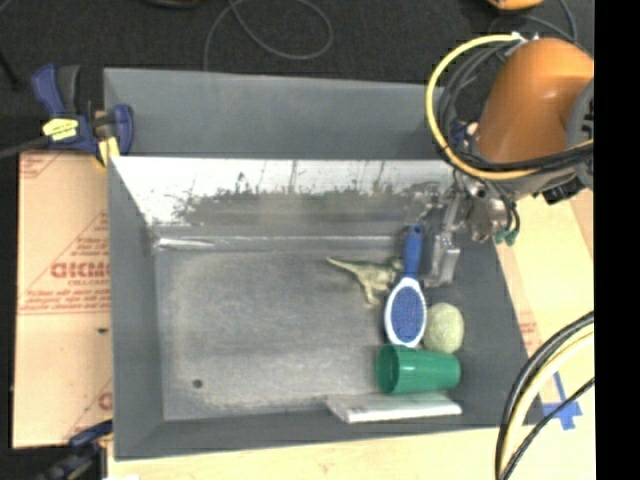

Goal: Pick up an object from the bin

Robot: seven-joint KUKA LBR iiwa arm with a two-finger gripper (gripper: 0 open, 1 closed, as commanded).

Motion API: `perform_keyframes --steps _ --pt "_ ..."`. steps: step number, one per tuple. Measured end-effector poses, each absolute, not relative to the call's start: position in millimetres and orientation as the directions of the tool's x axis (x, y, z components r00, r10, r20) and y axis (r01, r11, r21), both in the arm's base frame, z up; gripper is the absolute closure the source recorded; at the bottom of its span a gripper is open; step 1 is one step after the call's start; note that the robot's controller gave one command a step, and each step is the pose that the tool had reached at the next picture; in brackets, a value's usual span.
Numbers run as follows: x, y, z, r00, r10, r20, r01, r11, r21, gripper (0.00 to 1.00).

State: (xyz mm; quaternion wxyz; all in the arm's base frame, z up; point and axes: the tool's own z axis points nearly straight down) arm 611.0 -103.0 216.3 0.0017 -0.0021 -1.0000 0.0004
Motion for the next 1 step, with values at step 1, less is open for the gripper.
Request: perform_keyframes --steps 1 --pt "612.4 -102.6 221.3 -1.0 0.002 -0.005 0.002 1.0 -0.002 0.0"
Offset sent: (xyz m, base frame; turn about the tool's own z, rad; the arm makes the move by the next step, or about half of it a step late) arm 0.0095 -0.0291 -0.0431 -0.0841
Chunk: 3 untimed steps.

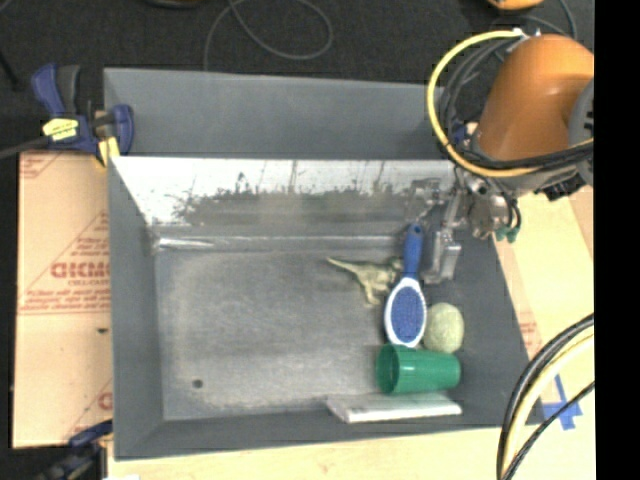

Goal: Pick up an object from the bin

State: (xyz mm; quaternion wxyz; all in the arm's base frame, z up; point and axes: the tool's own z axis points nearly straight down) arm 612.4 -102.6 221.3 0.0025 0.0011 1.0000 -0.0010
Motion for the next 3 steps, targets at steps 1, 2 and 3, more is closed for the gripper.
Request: perform_keyframes --steps 1,2,3 --pt "618.6 -120.2 195.0 -0.999 -0.048 -0.007 -0.048 0.999 -0.002 0.0" --pt "642.0 -148.5 161.3 -0.99 -0.143 -0.008 -0.143 0.99 -0.004 0.0" --pt "608.6 -146.7 121.7 -0.967 -0.256 -0.004 -0.256 0.967 -0.003 0.0"
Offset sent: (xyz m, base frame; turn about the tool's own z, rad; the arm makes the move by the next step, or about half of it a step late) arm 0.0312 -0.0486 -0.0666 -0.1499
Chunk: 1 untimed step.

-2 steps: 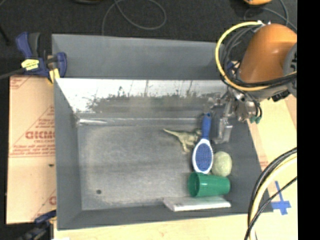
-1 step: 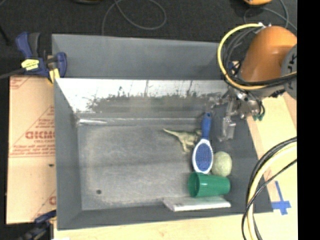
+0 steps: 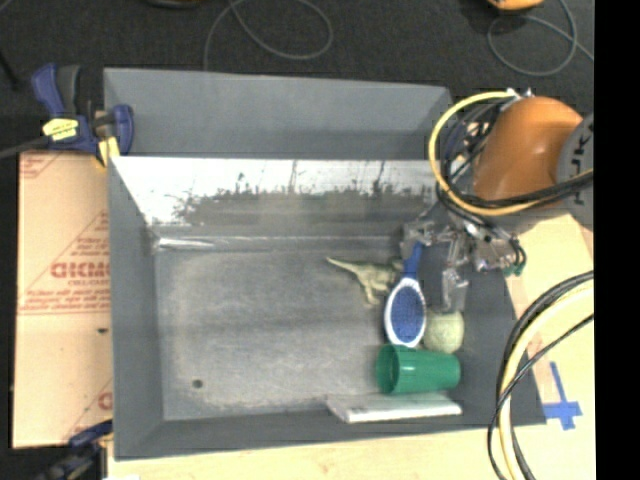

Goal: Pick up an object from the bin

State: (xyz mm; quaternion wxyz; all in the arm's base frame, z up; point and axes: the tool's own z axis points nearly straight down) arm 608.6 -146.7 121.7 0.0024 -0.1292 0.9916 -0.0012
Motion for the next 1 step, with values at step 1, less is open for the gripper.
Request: perform_keyframes --steps 1 --pt "618.8 -110.2 109.8 -0.831 -0.557 0.0 -0.557 0.831 -0.003 0.0"
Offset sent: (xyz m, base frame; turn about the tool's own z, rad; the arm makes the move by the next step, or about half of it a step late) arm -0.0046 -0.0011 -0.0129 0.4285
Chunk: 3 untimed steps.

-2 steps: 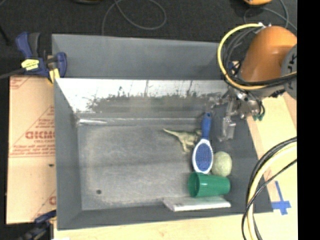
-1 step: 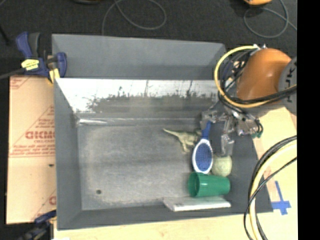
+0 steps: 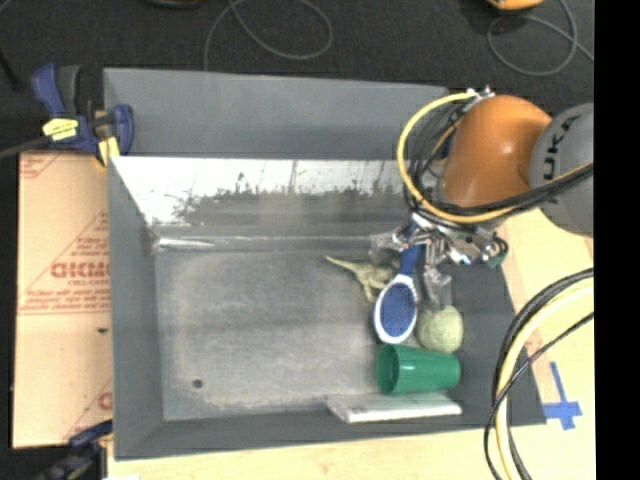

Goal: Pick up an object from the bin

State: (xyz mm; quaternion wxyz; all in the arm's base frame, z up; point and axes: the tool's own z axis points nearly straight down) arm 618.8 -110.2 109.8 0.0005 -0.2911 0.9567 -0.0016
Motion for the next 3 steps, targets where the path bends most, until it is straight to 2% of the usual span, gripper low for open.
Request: perform_keyframes --steps 1,2,3 --pt "622.0 -99.8 110.0 -0.818 -0.575 -0.005 -0.575 0.818 0.0 0.0" --pt "615.0 -90.9 114.0 -0.957 -0.289 -0.003 -0.289 0.957 -0.002 0.0" --pt "588.5 -62.0 92.4 -0.607 -0.794 -0.025 -0.794 0.607 -0.037 1.0"
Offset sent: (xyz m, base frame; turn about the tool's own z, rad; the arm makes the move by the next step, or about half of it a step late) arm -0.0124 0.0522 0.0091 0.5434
